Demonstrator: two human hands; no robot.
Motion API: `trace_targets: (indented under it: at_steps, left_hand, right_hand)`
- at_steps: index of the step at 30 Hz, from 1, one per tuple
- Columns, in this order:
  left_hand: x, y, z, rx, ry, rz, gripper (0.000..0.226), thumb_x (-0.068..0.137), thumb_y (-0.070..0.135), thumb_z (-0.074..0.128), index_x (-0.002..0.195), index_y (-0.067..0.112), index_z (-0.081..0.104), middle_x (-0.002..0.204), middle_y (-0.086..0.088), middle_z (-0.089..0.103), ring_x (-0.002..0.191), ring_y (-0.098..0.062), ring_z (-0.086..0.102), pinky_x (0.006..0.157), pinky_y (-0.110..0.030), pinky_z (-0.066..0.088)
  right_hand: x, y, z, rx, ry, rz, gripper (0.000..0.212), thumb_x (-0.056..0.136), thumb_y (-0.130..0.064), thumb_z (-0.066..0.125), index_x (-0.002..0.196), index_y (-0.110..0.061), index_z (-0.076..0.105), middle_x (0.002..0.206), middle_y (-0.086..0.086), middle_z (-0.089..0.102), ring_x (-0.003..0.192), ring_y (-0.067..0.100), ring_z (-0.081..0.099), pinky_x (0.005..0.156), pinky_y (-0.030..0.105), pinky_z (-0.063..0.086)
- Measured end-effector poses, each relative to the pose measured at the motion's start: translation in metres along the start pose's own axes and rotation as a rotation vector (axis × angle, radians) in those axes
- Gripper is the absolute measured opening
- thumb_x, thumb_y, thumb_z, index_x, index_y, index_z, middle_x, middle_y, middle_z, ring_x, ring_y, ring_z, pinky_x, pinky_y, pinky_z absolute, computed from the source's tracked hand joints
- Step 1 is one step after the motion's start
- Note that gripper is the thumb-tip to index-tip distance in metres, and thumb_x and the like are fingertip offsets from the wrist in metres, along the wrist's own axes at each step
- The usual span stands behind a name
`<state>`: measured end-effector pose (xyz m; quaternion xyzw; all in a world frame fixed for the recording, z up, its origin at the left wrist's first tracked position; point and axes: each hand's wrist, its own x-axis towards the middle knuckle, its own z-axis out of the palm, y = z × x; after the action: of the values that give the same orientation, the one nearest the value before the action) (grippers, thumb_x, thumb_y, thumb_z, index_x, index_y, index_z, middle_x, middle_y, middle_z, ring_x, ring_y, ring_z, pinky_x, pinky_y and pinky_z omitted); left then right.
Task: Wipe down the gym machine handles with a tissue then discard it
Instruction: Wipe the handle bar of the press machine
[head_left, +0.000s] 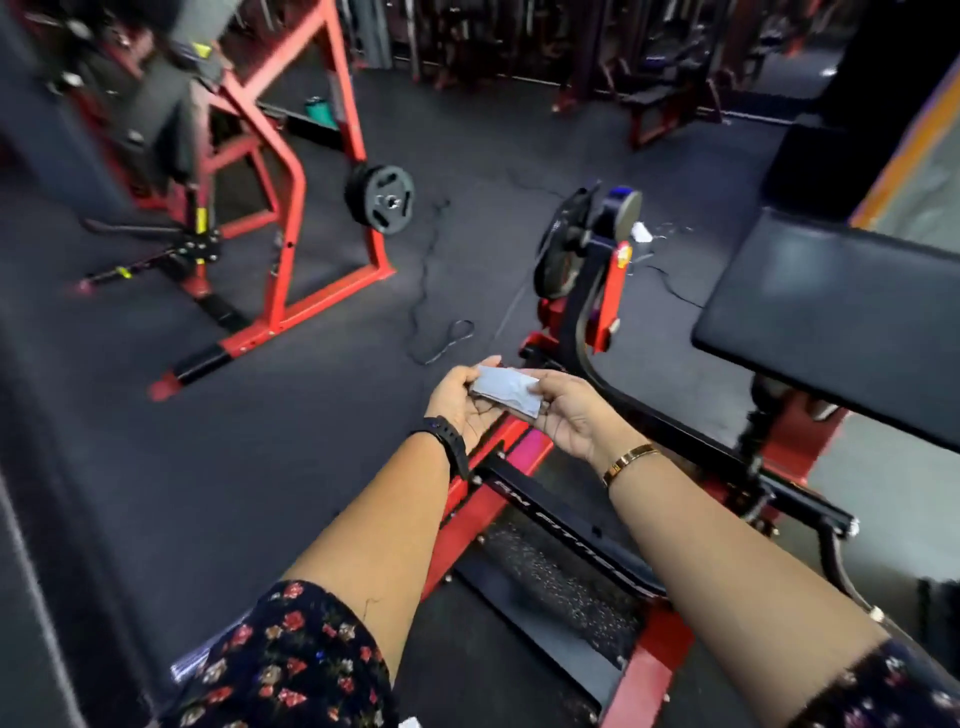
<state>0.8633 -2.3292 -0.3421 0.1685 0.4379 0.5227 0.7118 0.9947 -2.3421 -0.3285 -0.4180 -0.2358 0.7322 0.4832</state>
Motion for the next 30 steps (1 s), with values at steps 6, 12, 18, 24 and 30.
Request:
trace_targets:
  at_steps: [6,12,18,24,30]
  left_hand:
    - [-0.009,0.070,-0.081,-0.075,0.082,0.069,0.033,0.096,0.014,0.035,0.111,0.005,0.062,0.098,-0.014,0.065,0.081,-0.022,0.064,0.078,-0.032,0.054]
    - [-0.021,0.126,-0.156,-0.115,0.125,0.145,0.037,0.095,0.015,0.034,0.116,0.003,0.062,0.102,-0.015,0.066,0.088,-0.024,0.064,0.080,-0.033,0.054]
    - [-0.031,0.163,-0.211,-0.160,0.184,0.205,0.039,0.095,0.014,0.034,0.119,0.000,0.061,0.117,-0.021,0.063,0.095,-0.028,0.064,0.084,-0.035,0.054]
    - [-0.024,0.192,-0.237,-0.176,0.232,0.237,0.037,0.092,0.013,0.035,0.114,0.001,0.063,0.118,-0.021,0.063,0.100,-0.030,0.063,0.085,-0.035,0.054]
    - [0.006,0.227,-0.245,-0.184,0.274,0.273,0.035,0.091,0.012,0.034,0.103,0.003,0.065,0.105,-0.019,0.066,0.095,-0.028,0.064,0.088,-0.035,0.053]
  right_hand:
    - [0.041,0.045,0.093,-0.027,-0.083,0.064,0.029,0.091,0.010,0.032,0.104,0.009,0.058,0.081,0.020,0.068,0.065,0.023,0.070,0.061,0.031,0.060]
    - [0.065,0.086,0.173,-0.110,-0.164,0.106,0.027,0.092,0.008,0.034,0.099,0.007,0.061,0.095,0.022,0.064,0.081,0.028,0.065,0.064,0.030,0.060]
    - [0.083,0.118,0.232,-0.160,-0.213,0.147,0.028,0.092,0.008,0.035,0.095,0.004,0.063,0.097,0.022,0.064,0.086,0.029,0.064,0.073,0.034,0.058]
    - [0.108,0.128,0.270,-0.214,-0.245,0.185,0.027,0.093,0.006,0.037,0.095,0.003,0.063,0.099,0.022,0.064,0.088,0.029,0.064,0.074,0.033,0.059]
    - [0.150,0.119,0.301,-0.235,-0.265,0.213,0.027,0.093,0.006,0.037,0.100,0.005,0.062,0.099,0.020,0.064,0.087,0.028,0.065,0.069,0.031,0.060]
